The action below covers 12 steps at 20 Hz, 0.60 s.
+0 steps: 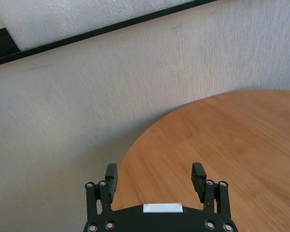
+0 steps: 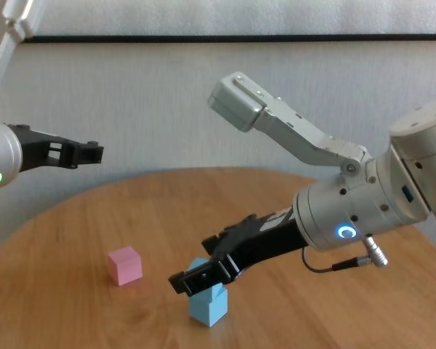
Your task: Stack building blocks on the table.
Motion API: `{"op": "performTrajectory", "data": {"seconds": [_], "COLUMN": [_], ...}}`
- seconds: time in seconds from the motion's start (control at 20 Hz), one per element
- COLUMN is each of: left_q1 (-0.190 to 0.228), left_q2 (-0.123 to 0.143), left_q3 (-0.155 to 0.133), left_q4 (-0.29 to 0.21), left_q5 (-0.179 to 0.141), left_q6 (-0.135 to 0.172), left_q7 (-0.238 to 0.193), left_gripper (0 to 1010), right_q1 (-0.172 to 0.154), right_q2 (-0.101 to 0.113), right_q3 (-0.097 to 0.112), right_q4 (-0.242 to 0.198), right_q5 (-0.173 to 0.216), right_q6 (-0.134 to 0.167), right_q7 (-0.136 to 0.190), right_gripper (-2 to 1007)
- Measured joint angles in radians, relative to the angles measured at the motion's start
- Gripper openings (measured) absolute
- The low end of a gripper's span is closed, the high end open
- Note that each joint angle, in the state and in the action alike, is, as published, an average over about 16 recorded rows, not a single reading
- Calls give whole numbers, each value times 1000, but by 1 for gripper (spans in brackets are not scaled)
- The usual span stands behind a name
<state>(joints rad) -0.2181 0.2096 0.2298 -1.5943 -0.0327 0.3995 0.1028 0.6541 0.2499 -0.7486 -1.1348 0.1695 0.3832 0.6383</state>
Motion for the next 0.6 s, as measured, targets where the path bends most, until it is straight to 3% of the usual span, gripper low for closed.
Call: {"op": "performTrajectory", "data": {"seconds": [0.25, 0.6], "left_q1": [0, 0], "left_q2": [0, 0], "left_q3": [0, 0], "left_q4": [0, 0], "left_q5": [0, 0], "left_q6": [0, 0], "left_q7": [0, 0], "left_gripper": [1000, 1000], "right_q1": [-12, -45], "right_q2": [-1, -5], "right_q3": [23, 92], "right_q4": [-15, -43], "right_q5": [-13, -50], "right_q6": [-72, -203], "right_q7": [-54, -206], "right_gripper": [923, 996]}}
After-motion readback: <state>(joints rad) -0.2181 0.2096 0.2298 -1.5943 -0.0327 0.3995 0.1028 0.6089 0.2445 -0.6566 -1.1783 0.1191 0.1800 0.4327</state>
